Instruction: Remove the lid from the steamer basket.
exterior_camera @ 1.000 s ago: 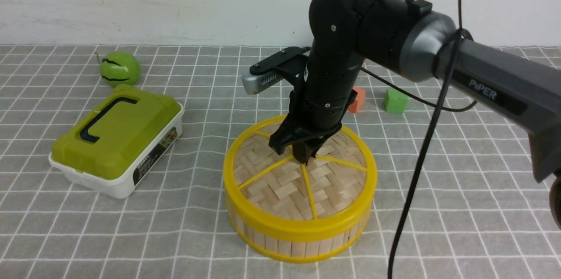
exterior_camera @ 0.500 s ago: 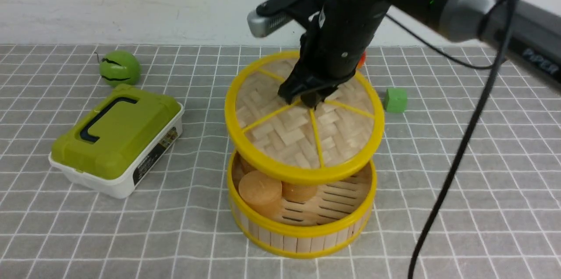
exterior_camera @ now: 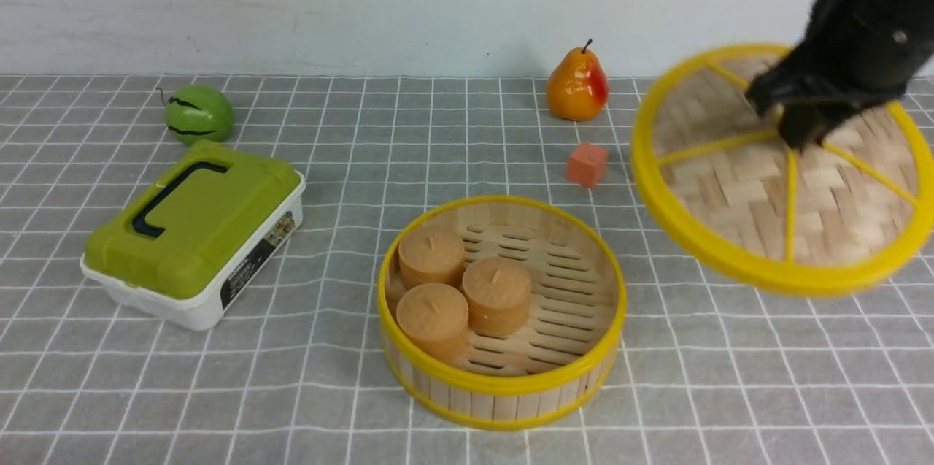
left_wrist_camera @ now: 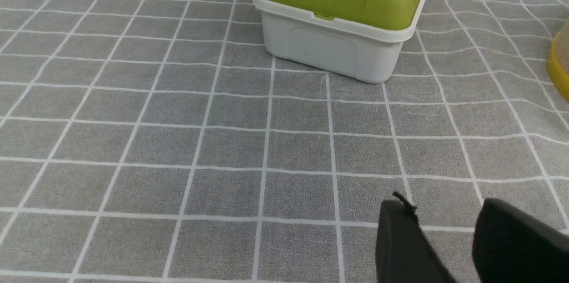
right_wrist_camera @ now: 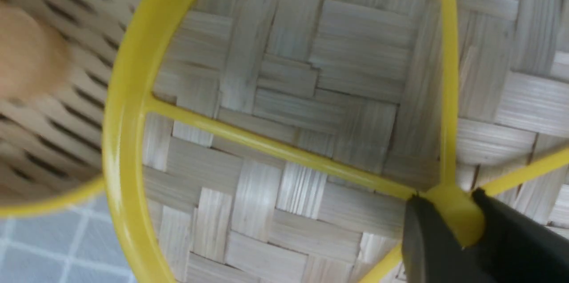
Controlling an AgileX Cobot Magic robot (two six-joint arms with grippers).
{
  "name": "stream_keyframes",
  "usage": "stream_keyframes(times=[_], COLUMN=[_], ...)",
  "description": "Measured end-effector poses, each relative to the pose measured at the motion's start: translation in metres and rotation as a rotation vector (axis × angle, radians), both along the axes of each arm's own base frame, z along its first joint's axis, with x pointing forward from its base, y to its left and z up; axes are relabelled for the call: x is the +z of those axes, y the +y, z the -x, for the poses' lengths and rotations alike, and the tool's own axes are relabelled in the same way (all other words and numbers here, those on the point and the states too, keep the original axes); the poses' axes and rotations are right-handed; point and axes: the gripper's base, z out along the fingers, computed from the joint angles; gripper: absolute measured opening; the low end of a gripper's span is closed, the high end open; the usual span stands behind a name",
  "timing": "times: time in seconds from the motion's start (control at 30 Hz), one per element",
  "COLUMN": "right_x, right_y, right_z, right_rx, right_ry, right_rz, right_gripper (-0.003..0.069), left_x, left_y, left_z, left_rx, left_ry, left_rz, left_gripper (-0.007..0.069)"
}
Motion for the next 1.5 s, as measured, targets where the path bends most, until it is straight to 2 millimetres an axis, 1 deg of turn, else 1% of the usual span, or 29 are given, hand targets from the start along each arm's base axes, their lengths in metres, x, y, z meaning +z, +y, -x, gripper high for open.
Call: stream_keyframes(times=[0.03, 0.07, 0.13, 0.2, 0.27, 0.3, 0.4, 0.47, 0.53, 0.6, 0.63, 0.73, 0.77, 0.83, 0.87, 0.9, 0.97, 1.0, 1.07, 1.1, 1.17, 1.2, 1.23, 1.27, 1.3, 1.33, 1.37, 1.4, 1.5], right_x=[-0.017, -0.02, -0.061, -0.08, -0.089, -0.104, -0.12, -0.125, -0.133, -0.136, -0.136, -0.121, -0.111, -0.077, -0.073, -0.043, -0.004, -0.005, 0.028, 0.035, 0.046, 0.047, 0.049, 0.049, 0.046, 0.046, 0.039, 0.034, 0.02], right_y=[-0.006, -0.009, -0.02, -0.026, -0.027, -0.027, -0.024, -0.023, -0.022, -0.022, -0.022, -0.022, -0.023, -0.024, -0.024, -0.025, -0.027, -0.027, -0.032, -0.033, -0.037, -0.038, -0.041, -0.041, -0.044, -0.044, -0.046, -0.047, -0.048], right_z=[0.0, 0.0, -0.003, -0.006, -0.008, -0.013, -0.022, -0.025, -0.028, -0.029, -0.029, -0.022, -0.017, -0.002, 0.0, 0.016, 0.047, 0.048, 0.093, 0.108, 0.145, 0.149, 0.18, 0.183, 0.209, 0.209, 0.231, 0.239, 0.254], right_rx=[-0.018, -0.026, -0.063, -0.079, -0.085, -0.088, -0.096, -0.1, -0.105, -0.108, -0.113, -0.113, -0.109, -0.085, -0.085, -0.074, -0.067, -0.067, -0.059, -0.057, -0.053, -0.053, -0.051, -0.051, -0.052, -0.052, -0.057, -0.06, -0.069], right_ry=[0.053, 0.061, 0.129, 0.136, 0.136, 0.138, 0.127, 0.123, 0.133, 0.14, 0.145, 0.14, 0.126, 0.066, 0.058, -0.012, -0.13, -0.126, -0.255, -0.293, -0.385, -0.395, -0.475, -0.483, -0.55, -0.55, -0.609, -0.64, -0.722], right_rz=[0.001, 0.002, -0.001, -0.001, -0.001, -0.001, -0.025, -0.034, -0.041, -0.046, -0.049, -0.054, -0.057, -0.063, -0.065, -0.079, -0.107, -0.106, -0.133, -0.14, -0.154, -0.155, -0.168, -0.17, -0.185, -0.185, -0.205, -0.218, -0.25], right_gripper=[0.0079, 0.0079, 0.0079, 0.0079, 0.0079, 0.0079, 0.0083, 0.0095, 0.0139, 0.0196, 0.0246, 0.0363, 0.0391, 0.0424, 0.0425, 0.0424, 0.0395, 0.0391, 0.0307, 0.0272, 0.0171, 0.0161, 0.0064, 0.0055, 0.0002, 0.0002, -0.0018, -0.0021, -0.0022], left_x=[0.0, 0.0, 0.0, 0.0, 0.0, 0.0, 0.0, 0.0, 0.0, 0.0, 0.0, 0.0, 0.0, 0.0, 0.0, 0.0, 0.0, 0.0, 0.0, 0.0, 0.0, 0.0, 0.0, 0.0, 0.0, 0.0, 0.0, 0.0, 0.0], left_y=[0.0, 0.0, 0.0, 0.0, 0.0, 0.0, 0.0, 0.0, 0.0, 0.0, 0.0, 0.0, 0.0, 0.0, 0.0, 0.0, 0.0, 0.0, 0.0, 0.0, 0.0, 0.0, 0.0, 0.0, 0.0, 0.0, 0.0, 0.0, 0.0], left_z=[0.0, 0.0, 0.0, 0.0, 0.0, 0.0, 0.0, 0.0, 0.0, 0.0, 0.0, 0.0, 0.0, 0.0, 0.0, 0.0, 0.0, 0.0, 0.0, 0.0, 0.0, 0.0, 0.0, 0.0, 0.0, 0.0, 0.0, 0.0, 0.0], left_rx=[0.0, 0.0, 0.0, 0.0, 0.0, 0.0, 0.0, 0.0, 0.0, 0.0, 0.0, 0.0, 0.0, 0.0, 0.0, 0.0, 0.0, 0.0, 0.0, 0.0, 0.0, 0.0, 0.0, 0.0, 0.0, 0.0, 0.0, 0.0, 0.0], left_ry=[0.0, 0.0, 0.0, 0.0, 0.0, 0.0, 0.0, 0.0, 0.0, 0.0, 0.0, 0.0, 0.0, 0.0, 0.0, 0.0, 0.0, 0.0, 0.0, 0.0, 0.0, 0.0, 0.0, 0.0, 0.0, 0.0, 0.0, 0.0, 0.0], left_rz=[0.0, 0.0, 0.0, 0.0, 0.0, 0.0, 0.0, 0.0, 0.0, 0.0, 0.0, 0.0, 0.0, 0.0, 0.0, 0.0, 0.0, 0.0, 0.0, 0.0, 0.0, 0.0, 0.0, 0.0, 0.0, 0.0, 0.0, 0.0, 0.0], left_gripper=[0.0239, 0.0239, 0.0239, 0.0239, 0.0239, 0.0239, 0.0239, 0.0239, 0.0239, 0.0239, 0.0239, 0.0239, 0.0239, 0.0239, 0.0239, 0.0239, 0.0239, 0.0239, 0.0239, 0.0239, 0.0239, 0.0239, 0.0239, 0.0239, 0.0239, 0.0239, 0.0239, 0.0239, 0.0239])
